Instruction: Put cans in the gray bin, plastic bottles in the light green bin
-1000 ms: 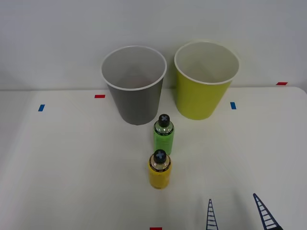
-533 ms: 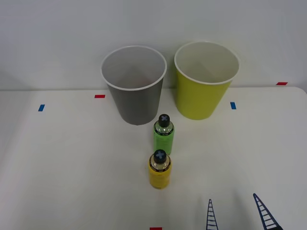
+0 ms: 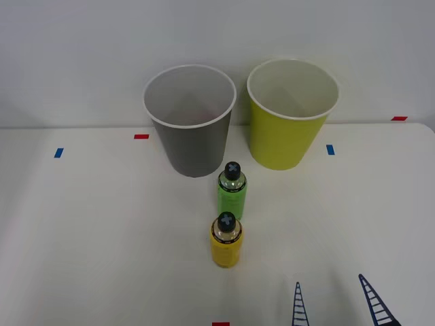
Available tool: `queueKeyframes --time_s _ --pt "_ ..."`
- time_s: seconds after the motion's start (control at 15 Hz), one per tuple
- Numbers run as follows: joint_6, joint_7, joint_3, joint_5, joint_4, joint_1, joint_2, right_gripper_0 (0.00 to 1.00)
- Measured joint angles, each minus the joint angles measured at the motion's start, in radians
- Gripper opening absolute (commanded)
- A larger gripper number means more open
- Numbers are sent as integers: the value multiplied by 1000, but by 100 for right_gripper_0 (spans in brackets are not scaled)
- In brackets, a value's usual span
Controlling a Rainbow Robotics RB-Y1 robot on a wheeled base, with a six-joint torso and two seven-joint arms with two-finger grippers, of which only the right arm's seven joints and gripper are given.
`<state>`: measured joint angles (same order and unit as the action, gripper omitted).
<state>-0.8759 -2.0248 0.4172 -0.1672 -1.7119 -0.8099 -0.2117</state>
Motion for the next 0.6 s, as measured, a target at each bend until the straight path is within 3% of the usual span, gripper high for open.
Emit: queueKeyframes --time_s 0.6 --pt "0 0 0 0 0 0 0 100"
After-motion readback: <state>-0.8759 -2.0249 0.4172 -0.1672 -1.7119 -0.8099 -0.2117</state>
